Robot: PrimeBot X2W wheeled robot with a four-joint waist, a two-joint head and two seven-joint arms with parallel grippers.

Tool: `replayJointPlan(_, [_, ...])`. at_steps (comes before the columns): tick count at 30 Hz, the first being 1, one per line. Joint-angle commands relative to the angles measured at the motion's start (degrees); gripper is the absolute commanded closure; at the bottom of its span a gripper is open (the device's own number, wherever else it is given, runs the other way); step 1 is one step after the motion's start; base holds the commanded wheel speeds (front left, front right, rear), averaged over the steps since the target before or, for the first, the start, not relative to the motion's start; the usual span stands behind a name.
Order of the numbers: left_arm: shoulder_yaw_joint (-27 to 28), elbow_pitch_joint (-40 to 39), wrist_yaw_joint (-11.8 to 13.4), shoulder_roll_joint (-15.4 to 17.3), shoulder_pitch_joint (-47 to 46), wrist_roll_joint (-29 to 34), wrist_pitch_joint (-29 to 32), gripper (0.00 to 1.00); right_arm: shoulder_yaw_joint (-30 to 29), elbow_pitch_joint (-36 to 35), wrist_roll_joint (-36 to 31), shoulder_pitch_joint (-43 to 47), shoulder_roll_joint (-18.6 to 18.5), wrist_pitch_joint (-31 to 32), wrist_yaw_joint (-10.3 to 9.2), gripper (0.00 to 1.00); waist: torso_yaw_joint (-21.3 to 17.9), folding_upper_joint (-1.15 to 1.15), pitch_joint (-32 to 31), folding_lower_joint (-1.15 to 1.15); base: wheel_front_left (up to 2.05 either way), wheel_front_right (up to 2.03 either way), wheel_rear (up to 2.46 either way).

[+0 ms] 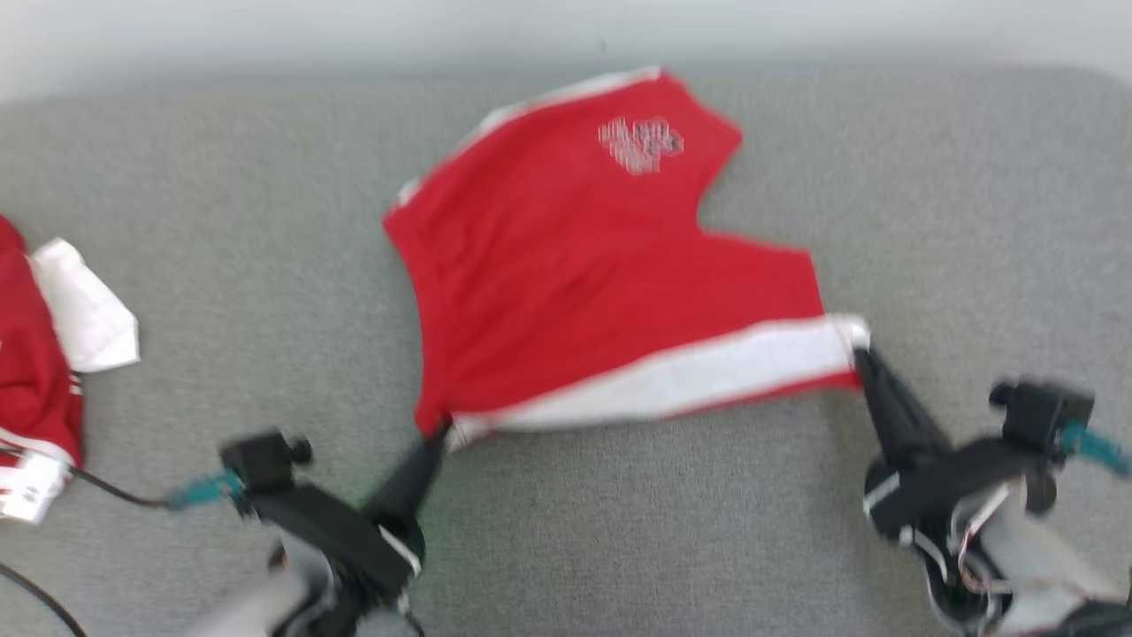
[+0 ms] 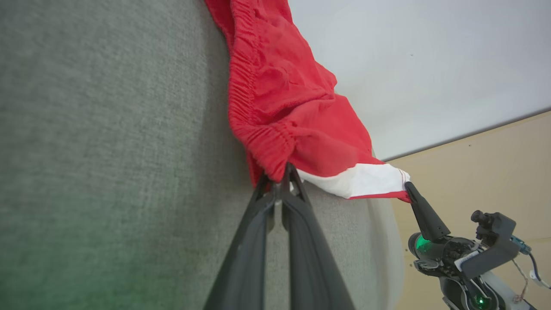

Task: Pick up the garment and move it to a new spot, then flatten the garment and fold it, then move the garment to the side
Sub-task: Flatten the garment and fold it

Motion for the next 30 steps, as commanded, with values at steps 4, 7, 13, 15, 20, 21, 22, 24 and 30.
replayJointPlan(4, [0.2, 1.5, 0.0, -1.3, 6.5, 1.2, -0.8, 1.00, 0.1, -0.5, 0.0, 6.4, 0.2, 0.0, 0.00, 1.00, 1.5, 0.01, -8.5, 0.02, 0.00, 0.00, 0.00])
replayJointPlan(7, [0.4, 2.2, 0.0, -2.1, 10.0, 2.1, -1.2, 1.00, -0.6, -0.9, 0.3, 10.4, 0.7, 0.0, 0.00, 1.00, 1.2, 0.01, -11.1, 0.02, 0.00, 0.00, 0.00])
replayJointPlan(13, [0.9, 3.6, 0.0, -2.5, 15.7, 4.1, -1.6, 1.00, -2.1, -1.2, -0.1, 16.4, 1.2, 0.0, 0.00, 1.00, 0.8, 0.01, -14.4, 0.02, 0.00, 0.00, 0.00])
replayJointPlan(15, [1.3, 3.7, 0.0, -2.6, 17.6, 4.3, -1.6, 1.00, -3.0, -1.4, -0.3, 18.2, 1.3, 0.0, 0.00, 1.00, 0.9, 0.01, -15.2, 0.02, 0.00, 0.00, 0.00])
replayJointPlan(20, [0.6, 3.6, 0.0, -2.3, 20.7, 5.6, -1.7, 1.00, -4.8, -2.6, -1.2, 21.6, 0.8, 0.0, 0.00, 1.00, 1.4, 0.01, -16.1, 0.02, 0.00, 0.00, 0.00])
replayJointPlan(21, [0.5, 3.3, 0.0, -2.2, 21.1, 5.6, -1.7, 1.00, -5.5, -3.0, -1.3, 22.2, 0.7, 0.0, 0.00, 1.00, 1.6, 0.01, -16.2, 0.02, 0.00, 0.00, 0.00])
replayJointPlan(22, [0.4, 2.9, 0.0, -2.1, 21.4, 5.6, -1.7, 1.00, -6.1, -3.4, -1.8, 22.7, 0.6, 0.0, 0.00, 1.00, 1.8, 0.01, -16.2, 0.02, 0.00, 0.00, 0.00])
replayJointPlan(24, [0.2, 1.7, 0.0, -1.8, 21.5, 5.8, -1.7, 1.00, -7.6, -4.2, -2.5, 23.0, 0.5, 0.0, 0.00, 1.00, 2.3, 0.01, -16.2, 0.02, 0.00, 0.00, 0.00])
replayJointPlan(30, [1.0, -5.8, 0.0, 0.0, 17.8, 4.4, -0.3, 1.00, -11.0, -4.5, -6.5, 19.3, 1.4, 0.0, 0.00, 1.00, 4.8, 0.01, -14.8, 0.02, 0.00, 0.00, 0.00])
